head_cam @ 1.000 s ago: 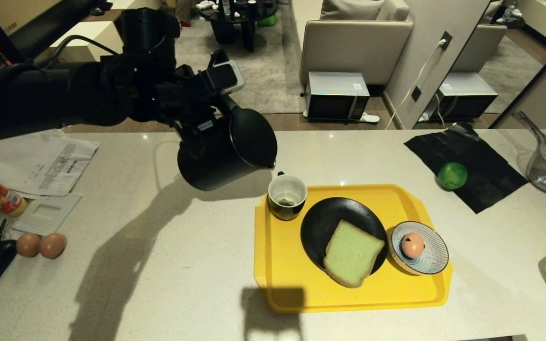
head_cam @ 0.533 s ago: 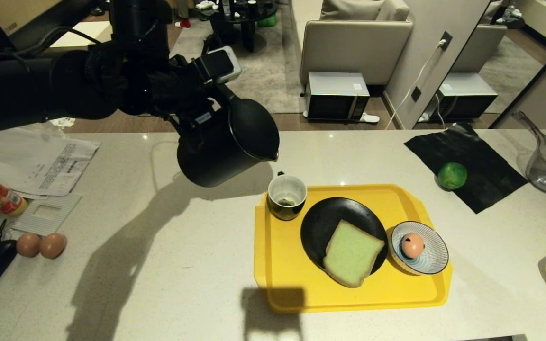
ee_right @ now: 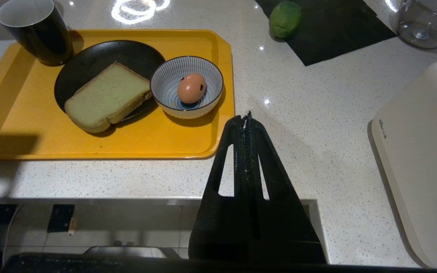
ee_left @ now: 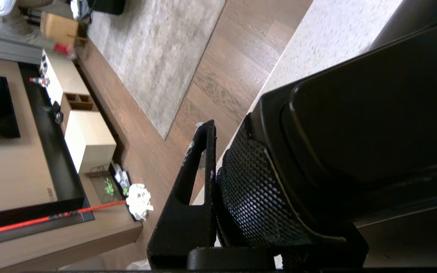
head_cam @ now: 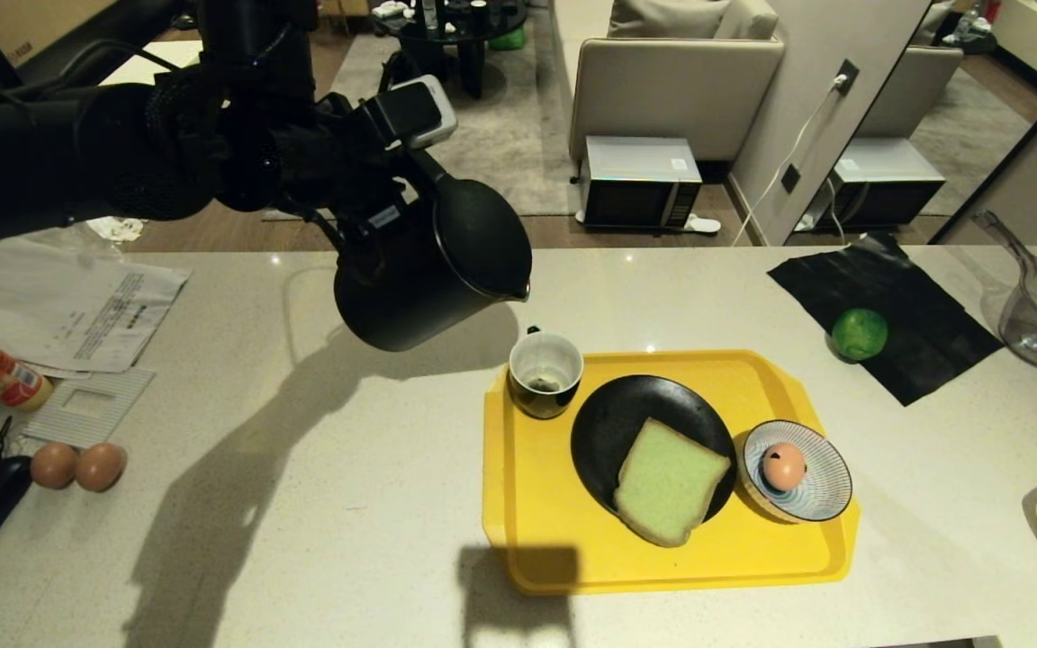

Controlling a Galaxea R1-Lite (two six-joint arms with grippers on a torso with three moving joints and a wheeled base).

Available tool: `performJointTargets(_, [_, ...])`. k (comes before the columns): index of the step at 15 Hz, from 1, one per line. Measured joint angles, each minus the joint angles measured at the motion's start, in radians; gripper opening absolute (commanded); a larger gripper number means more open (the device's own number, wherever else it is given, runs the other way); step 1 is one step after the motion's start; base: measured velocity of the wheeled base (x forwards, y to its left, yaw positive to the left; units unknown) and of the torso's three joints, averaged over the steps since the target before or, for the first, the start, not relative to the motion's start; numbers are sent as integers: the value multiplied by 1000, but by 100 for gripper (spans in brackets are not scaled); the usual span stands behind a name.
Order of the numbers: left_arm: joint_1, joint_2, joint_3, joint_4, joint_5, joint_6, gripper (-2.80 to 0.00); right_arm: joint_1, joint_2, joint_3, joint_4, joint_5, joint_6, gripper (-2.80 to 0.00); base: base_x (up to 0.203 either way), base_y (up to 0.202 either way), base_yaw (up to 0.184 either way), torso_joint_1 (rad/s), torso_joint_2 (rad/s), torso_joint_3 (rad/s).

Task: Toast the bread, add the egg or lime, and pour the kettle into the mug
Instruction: Pour water into a cup

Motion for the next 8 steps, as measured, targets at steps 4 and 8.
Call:
performJointTargets(4, [-8,-12,0,2,4,-1,-280,0,0,0,0,0,0,-280,0,0,0,0,0,0])
performJointTargets(8, [10,-2,0,-1,20,35,-280,0,0,0,0,0,-1,-280,0,0,0,0,0,0])
